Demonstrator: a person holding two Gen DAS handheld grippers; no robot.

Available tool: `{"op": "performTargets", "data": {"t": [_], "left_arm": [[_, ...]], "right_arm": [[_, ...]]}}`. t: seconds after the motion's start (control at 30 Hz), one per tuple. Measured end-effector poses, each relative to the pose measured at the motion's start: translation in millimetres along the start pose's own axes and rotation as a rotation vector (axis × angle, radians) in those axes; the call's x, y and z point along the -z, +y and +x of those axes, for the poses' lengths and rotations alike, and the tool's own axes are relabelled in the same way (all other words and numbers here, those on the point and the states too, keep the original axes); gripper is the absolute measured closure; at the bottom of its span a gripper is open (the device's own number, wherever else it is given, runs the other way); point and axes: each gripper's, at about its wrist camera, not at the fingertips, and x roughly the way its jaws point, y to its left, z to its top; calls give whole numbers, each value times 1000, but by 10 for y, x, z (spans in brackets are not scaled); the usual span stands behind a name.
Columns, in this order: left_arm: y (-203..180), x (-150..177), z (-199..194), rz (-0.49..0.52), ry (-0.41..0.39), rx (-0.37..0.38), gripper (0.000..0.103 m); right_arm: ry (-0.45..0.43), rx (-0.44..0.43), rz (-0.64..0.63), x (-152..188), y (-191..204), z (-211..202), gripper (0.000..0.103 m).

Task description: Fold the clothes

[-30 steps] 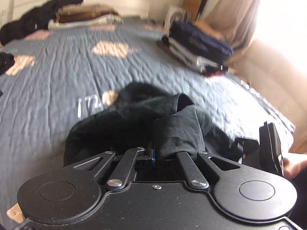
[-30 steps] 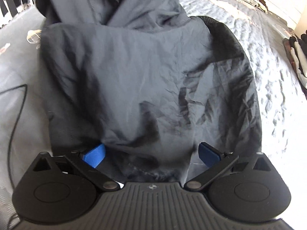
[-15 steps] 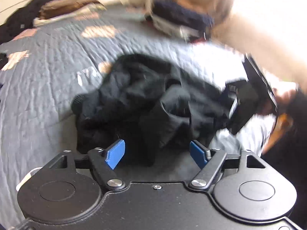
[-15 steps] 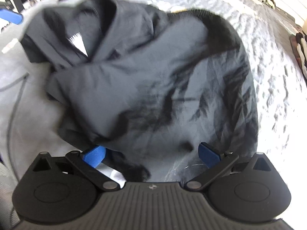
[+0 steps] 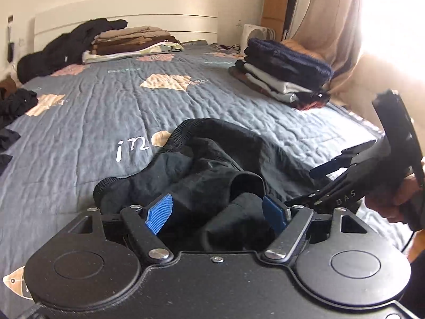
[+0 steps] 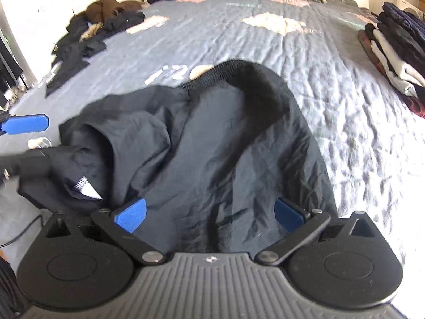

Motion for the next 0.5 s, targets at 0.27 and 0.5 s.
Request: {"op": "performTargets", "data": {"t": [0.27, 0.5], "left_arm": [[-525, 10, -190, 50, -21, -264, 33], [-957, -10, 135, 189, 10, -516, 47]], "right_arm": [[25, 27, 14, 7, -134, 119, 0], [-26, 61, 80, 10, -375, -42, 0]]}}
